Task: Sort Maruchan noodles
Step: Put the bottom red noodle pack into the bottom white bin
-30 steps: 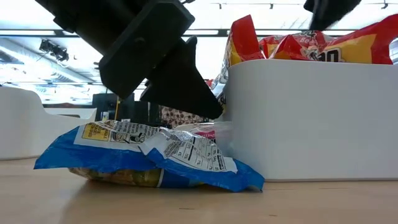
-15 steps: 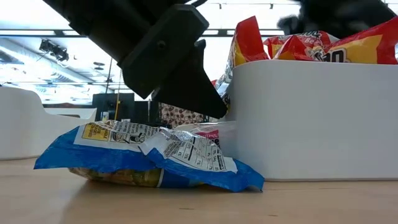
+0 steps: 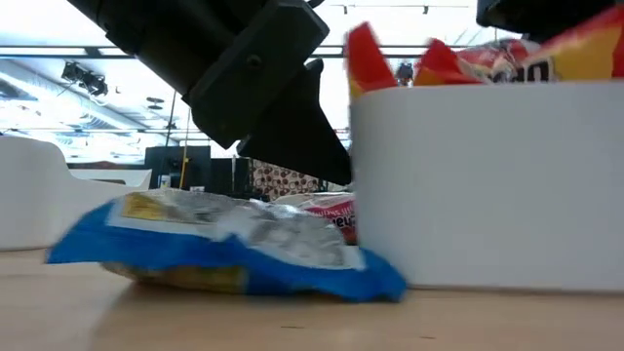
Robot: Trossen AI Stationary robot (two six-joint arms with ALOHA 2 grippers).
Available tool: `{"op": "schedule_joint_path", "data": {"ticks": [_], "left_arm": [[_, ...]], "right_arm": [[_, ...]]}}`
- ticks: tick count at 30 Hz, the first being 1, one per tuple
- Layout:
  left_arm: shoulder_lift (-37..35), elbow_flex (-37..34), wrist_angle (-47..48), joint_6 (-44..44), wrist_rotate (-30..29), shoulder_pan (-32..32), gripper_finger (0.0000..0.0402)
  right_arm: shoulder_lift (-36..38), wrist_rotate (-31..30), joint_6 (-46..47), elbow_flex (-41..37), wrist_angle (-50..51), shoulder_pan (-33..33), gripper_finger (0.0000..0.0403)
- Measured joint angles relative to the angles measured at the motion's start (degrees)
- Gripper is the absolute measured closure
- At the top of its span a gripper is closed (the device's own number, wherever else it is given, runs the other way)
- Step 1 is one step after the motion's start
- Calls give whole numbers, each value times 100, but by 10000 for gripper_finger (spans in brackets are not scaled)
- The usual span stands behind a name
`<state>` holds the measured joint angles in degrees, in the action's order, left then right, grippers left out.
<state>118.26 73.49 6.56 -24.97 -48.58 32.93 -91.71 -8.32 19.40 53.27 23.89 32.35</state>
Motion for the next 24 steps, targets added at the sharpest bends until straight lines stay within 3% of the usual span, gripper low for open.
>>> {"op": "schedule_joint_path", "data": {"ticks": [4,7,11,15,18,24], "left_arm": [[0,0,1,2,-2,-2,200],[0,0,2,2,-6,-2,200],[0,0,0,2,-2,4,200],[0,0,-1,-17,48,42,200],[0,0,-6,-176,99,92,200],[0,0,-88,-443,237,290,200]], "right_arm": [[1,509,178,-148,-596,-20,250],[1,563,205,-142,-598,-79,250],[-1,320,112,201,167,-117,250],[-3,-361,-99,733,1268,7,250],[-1,-724,-95,894,1435,230,250],[-342,-300,538,714,1410,643,250]]}}
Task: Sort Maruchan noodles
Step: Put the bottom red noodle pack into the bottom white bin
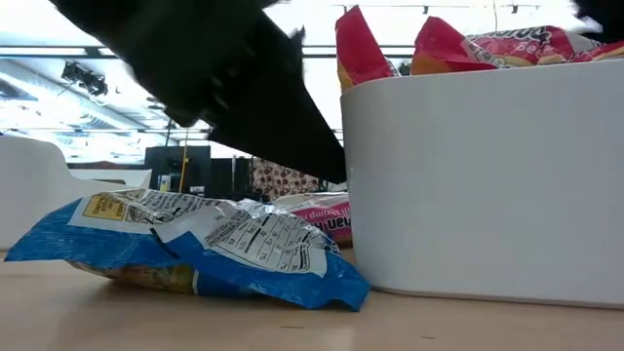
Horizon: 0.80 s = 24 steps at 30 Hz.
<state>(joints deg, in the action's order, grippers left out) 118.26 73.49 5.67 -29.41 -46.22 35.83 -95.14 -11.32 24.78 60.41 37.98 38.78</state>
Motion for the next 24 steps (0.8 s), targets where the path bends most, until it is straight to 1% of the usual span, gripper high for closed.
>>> {"op": "schedule_joint_path", "data": {"ticks": [3,6,8,9,10,13,16,22,24], "left_arm": [[0,0,-148,4,0,76,200],[0,0,-318,5,-5,83,200],[0,0,-399,22,-4,61,200],[0,0,-449,61,0,52,200],[0,0,-491,138,4,39,200],[0,-8,-620,222,21,33,200],[-2,-11,-722,226,102,44,200],[-2,-17,-695,304,66,216,200],[-2,-12,-562,321,46,301,200]], "right_arm": [[-391,563,103,-51,-455,64,250],[-811,1193,-9,-42,-1190,20,250],[-1015,1309,-109,32,-1685,-62,250],[-1058,1266,-151,74,-1808,-116,250],[-1130,1081,-196,101,-1865,-175,250],[-1136,765,-357,178,-1723,-349,250],[-1024,697,-497,189,-1606,-505,250],[-886,529,-519,199,-1359,-773,250],[-883,539,-508,207,-1371,-837,250]]}}
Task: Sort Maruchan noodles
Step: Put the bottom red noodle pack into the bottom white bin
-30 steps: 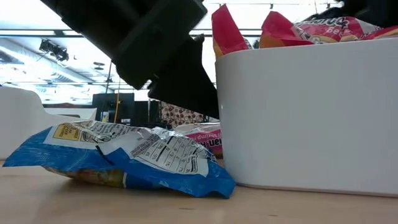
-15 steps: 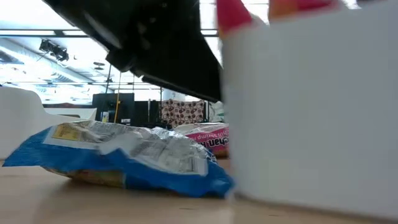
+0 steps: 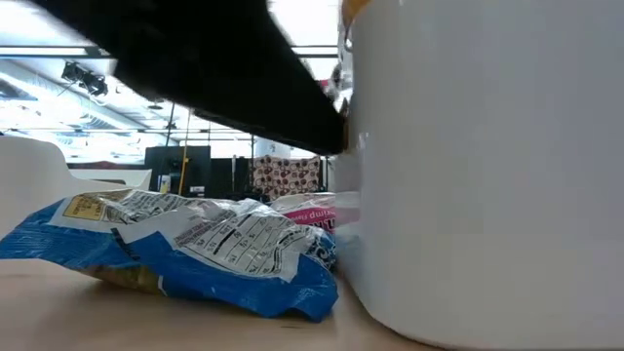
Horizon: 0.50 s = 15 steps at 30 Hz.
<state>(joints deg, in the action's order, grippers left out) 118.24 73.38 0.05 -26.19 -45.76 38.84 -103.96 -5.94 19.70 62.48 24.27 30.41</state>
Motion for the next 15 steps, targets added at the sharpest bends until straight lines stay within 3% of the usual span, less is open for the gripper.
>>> {"op": "schedule_joint_path", "data": {"ticks": [8,15], "left_arm": [[0,768,2030,-200,-708,155,200],[-4,1343,3079,-714,-24,-59,194]], "right_arm": [[97,48,281,234,402,-36,250],[184,-283,284,814,1534,143,250]]}}
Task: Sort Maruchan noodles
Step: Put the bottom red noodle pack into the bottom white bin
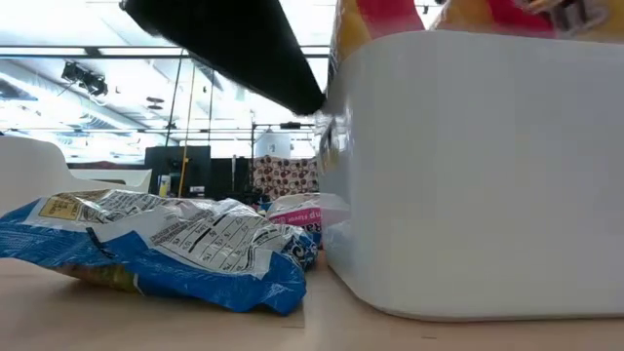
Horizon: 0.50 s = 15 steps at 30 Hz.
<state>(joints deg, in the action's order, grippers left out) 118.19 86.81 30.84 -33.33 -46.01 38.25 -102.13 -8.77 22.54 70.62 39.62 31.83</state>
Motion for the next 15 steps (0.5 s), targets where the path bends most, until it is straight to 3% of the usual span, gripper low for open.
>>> {"op": "schedule_joint_path", "data": {"ticks": [8,15], "left_arm": [[-119,8,859,-765,407,30,148],[-633,8,1175,-1411,172,231,122]], "right_arm": [[26,-249,647,87,832,560,250],[47,-666,1204,84,1184,973,250]]}}
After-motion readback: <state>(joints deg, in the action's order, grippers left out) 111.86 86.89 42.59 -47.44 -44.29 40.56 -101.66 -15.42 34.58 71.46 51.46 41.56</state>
